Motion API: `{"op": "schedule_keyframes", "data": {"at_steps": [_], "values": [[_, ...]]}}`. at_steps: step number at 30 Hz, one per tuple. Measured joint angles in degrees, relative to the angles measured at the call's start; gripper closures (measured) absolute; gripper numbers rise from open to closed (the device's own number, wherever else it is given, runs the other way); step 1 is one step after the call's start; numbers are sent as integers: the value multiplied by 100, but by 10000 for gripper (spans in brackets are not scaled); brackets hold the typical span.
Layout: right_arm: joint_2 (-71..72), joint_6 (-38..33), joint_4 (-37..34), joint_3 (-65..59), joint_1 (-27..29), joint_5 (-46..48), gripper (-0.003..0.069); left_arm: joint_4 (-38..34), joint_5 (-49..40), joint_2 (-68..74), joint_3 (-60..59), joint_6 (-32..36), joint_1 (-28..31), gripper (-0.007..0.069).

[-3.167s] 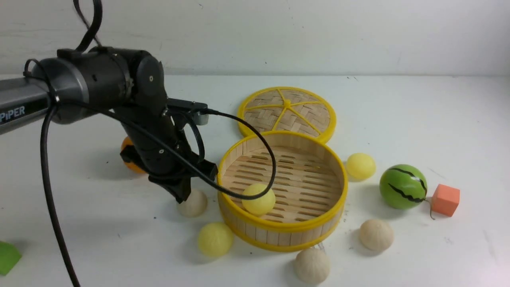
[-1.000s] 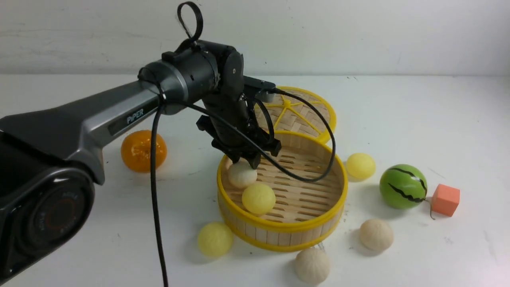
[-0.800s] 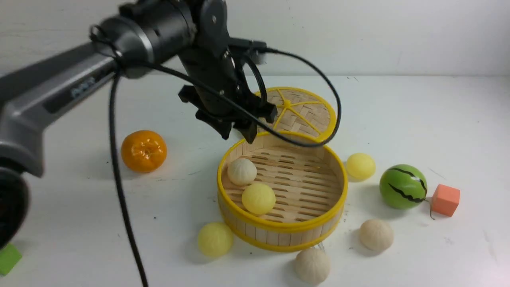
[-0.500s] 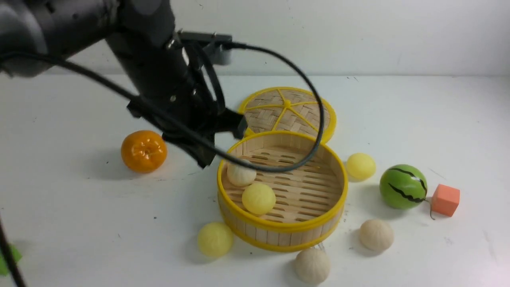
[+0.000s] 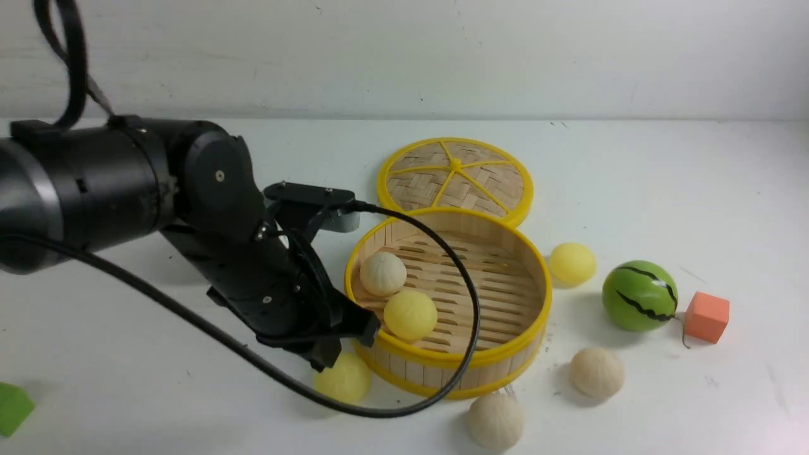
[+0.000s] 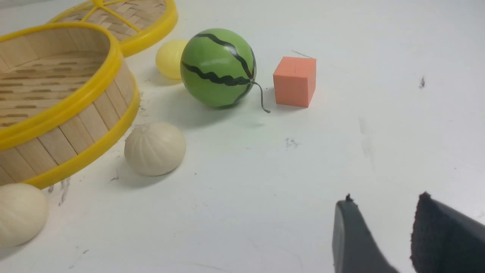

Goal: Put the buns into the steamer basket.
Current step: Use the left arm to grab a steamed stuffed bun

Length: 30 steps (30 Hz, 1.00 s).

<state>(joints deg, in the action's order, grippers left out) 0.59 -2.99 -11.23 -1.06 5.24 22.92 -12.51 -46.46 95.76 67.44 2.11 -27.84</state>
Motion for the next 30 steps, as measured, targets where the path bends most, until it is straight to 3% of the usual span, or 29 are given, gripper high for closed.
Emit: {"op": "schedule_keyframes", "data": {"at_steps": [6, 10, 25, 29, 30], "values": [[0, 0, 0, 0, 0, 0, 420, -115, 280, 481, 86, 26, 0, 378], [0, 0, 0, 0, 0, 0, 420, -146, 472, 587, 115, 127, 0, 344], [0, 0, 0, 0, 0, 0, 420, 114, 864, 963, 115, 261, 0, 400], [0, 0, 0, 0, 0, 0, 420, 114, 674, 963, 125, 238, 0, 475], [0, 0, 0, 0, 0, 0, 420, 114, 537, 951, 125, 223, 0, 561]]}}
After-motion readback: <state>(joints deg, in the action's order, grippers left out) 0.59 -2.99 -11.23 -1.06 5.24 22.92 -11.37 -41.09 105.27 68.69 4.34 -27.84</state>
